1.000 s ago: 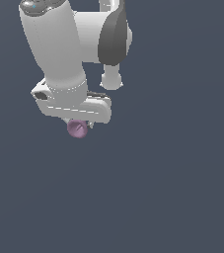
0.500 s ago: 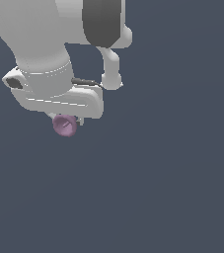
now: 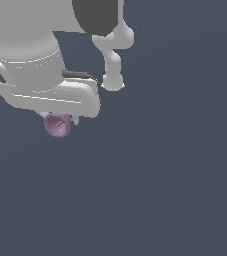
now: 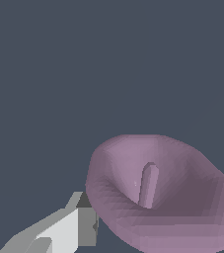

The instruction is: Pick up the object and move it to a goal position.

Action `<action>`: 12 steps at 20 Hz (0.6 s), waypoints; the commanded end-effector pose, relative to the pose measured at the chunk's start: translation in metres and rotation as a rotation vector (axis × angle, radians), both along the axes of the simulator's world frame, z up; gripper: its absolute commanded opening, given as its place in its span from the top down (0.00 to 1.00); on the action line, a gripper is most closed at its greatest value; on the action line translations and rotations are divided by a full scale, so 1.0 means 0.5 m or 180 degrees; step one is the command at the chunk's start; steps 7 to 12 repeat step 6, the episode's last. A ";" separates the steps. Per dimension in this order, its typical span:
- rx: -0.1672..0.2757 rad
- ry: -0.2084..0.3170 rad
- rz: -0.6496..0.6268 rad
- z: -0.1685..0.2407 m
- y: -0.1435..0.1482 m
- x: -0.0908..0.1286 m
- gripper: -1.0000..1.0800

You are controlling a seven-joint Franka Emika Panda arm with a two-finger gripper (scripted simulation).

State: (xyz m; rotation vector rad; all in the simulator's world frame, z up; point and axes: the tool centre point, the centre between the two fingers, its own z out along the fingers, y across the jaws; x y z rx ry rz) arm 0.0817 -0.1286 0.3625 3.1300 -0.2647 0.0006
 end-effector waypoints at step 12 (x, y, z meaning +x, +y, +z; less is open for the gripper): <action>0.0000 0.0001 0.0001 0.010 -0.003 0.007 1.00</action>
